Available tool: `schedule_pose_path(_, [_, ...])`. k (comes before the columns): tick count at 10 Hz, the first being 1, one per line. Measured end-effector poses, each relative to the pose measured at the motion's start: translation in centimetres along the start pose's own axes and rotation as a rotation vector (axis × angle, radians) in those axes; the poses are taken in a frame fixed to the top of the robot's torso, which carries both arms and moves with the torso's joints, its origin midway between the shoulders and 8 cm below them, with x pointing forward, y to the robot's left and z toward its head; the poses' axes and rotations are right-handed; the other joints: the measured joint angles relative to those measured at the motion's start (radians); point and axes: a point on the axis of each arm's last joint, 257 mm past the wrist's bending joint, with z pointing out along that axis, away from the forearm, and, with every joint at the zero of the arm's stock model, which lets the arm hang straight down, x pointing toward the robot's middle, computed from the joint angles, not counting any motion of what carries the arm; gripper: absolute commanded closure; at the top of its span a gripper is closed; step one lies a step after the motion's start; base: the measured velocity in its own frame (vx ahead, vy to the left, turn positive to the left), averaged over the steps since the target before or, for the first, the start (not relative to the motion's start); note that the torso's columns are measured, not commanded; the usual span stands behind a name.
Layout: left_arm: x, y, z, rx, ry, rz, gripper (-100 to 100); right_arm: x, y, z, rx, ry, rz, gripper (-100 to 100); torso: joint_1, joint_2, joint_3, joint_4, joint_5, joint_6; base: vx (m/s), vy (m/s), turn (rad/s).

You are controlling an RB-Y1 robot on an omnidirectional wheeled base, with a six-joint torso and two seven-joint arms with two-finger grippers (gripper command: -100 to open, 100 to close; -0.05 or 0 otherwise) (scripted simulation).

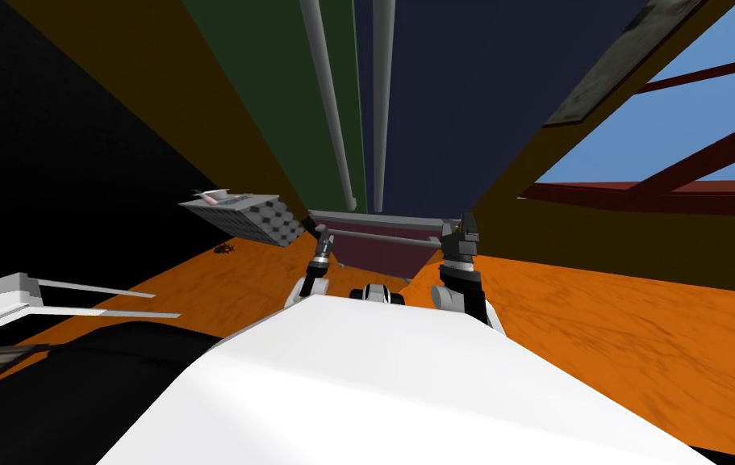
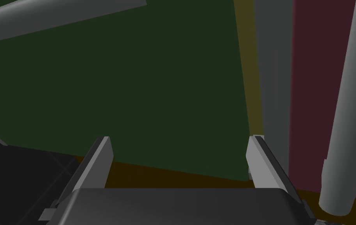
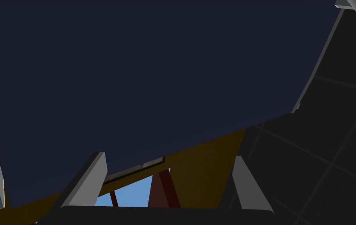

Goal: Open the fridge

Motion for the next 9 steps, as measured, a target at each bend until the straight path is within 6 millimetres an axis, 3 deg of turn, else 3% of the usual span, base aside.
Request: schedule_pose_path(9, [2.7,6.9,-0.8,-0.122,0.024,-0.040,-100,0.0,0.0,0.0,0.000,0.000,0.000,0,0.000,0.000,0.000,0.000,0.000,0.000,0.044,0.024,-0.048])
